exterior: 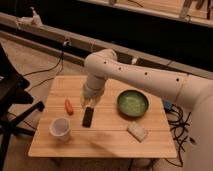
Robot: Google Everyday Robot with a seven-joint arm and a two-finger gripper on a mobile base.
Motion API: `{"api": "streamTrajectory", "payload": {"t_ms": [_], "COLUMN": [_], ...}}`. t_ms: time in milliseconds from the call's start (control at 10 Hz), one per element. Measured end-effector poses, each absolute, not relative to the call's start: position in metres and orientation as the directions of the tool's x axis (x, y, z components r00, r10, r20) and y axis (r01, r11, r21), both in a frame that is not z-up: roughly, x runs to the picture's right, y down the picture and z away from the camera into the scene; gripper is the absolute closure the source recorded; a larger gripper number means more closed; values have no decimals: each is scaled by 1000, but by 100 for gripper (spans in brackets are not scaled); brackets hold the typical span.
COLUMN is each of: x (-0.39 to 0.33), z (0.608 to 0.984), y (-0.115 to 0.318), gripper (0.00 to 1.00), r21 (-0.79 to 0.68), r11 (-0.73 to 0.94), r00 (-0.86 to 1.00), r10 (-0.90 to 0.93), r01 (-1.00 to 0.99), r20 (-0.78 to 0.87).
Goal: Place the ceramic cup in the ceramic bowl
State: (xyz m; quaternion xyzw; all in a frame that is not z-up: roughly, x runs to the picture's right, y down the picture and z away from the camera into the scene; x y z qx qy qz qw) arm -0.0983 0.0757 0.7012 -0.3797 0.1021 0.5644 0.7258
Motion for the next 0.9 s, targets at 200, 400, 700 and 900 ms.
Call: {"api": "streamTrajectory", "payload": {"t_ms": [200,400,700,900], "x": [-106,-102,-112,-133], "z": [701,701,702,704], "y": [80,78,80,86], "gripper": [54,36,20,20], "r21": [-442,-442,-472,-507], "r11": [84,96,123,139], "r00": [353,360,391,424], "r10": [738,741,755,753], "r01": [-893,-892,-873,-850], "r20": [-575,-567,-527,-503]}}
